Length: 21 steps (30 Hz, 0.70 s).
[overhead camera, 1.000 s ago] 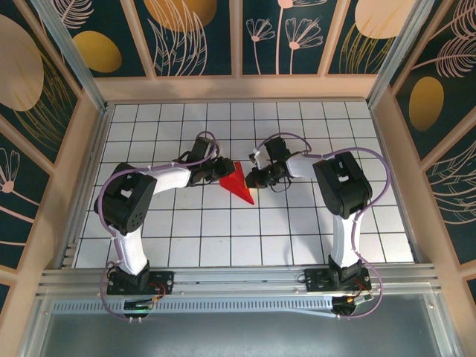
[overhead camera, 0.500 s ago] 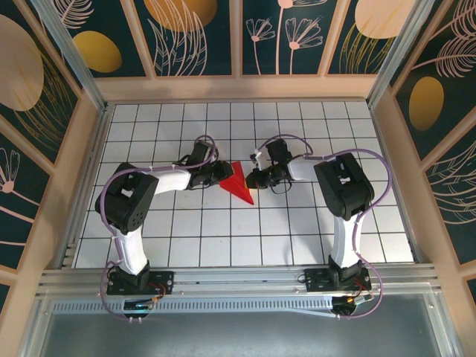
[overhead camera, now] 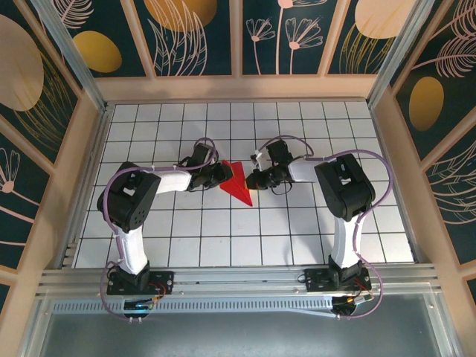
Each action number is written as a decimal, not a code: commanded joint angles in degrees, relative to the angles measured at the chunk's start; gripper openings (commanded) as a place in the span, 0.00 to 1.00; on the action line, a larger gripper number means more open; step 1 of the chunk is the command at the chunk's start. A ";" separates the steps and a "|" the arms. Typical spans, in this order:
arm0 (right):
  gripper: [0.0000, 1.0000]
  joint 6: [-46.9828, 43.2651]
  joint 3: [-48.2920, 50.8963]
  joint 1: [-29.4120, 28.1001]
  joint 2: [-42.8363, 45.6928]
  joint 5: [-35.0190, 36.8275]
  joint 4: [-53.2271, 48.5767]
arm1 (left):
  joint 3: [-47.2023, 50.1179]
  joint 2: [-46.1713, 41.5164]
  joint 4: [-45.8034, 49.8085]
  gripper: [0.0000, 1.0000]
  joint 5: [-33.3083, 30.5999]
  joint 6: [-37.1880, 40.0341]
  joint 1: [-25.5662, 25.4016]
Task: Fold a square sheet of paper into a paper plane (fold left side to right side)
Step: Fourth fold the wing at the center of the table.
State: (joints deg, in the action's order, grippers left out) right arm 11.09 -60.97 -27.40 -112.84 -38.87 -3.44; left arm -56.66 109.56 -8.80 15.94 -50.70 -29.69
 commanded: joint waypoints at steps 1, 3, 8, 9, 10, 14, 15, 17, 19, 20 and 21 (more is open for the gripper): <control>0.00 0.56 1.12 -0.54 1.89 0.11 -1.61 | 0.59 1.38 0.52 0.32 -0.92 -0.55 -0.01; 0.00 0.55 1.18 -0.46 1.91 0.20 -1.64 | 0.63 1.39 0.54 0.32 -0.96 -0.63 0.01; 0.00 0.60 1.12 -0.53 1.75 1.05 -1.74 | 0.64 1.47 0.57 0.32 -0.92 -0.48 -0.01; 0.00 0.69 1.11 -0.39 1.67 1.08 -1.78 | 0.59 1.53 0.56 0.32 -0.92 -0.50 -0.01; 0.00 0.76 1.03 -0.38 1.62 1.09 -1.82 | 0.59 1.46 0.54 0.32 -0.83 -0.47 -0.01; 0.00 0.48 0.54 -0.38 0.64 1.95 -2.76 | 0.59 1.23 -0.17 0.34 -0.25 -0.69 -0.01; 0.00 0.42 0.39 -0.39 0.37 2.27 -3.04 | 0.59 1.03 -0.46 0.34 -0.07 -0.77 -0.06; 0.00 -0.01 0.25 -0.45 -0.40 2.66 -3.75 | 0.62 0.19 -0.87 0.36 0.23 -0.78 -0.01; 0.00 0.00 0.34 -0.40 -1.01 3.01 -4.26 | 0.59 -0.77 -0.87 0.37 0.31 -0.60 -0.01; 0.00 -0.10 0.47 -0.40 -1.21 3.18 -4.38 | 0.58 -1.30 -0.87 0.37 0.23 -0.53 -0.01; 0.00 -0.05 0.64 -0.40 -1.40 3.44 -4.56 | 0.35 -1.81 -0.79 0.37 0.14 -0.40 -0.01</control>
State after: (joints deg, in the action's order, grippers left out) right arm 11.09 -60.97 -27.44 -112.77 -38.17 -3.97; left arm -56.66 109.51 -9.50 16.05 -50.89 -29.69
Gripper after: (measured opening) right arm 0.049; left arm 0.370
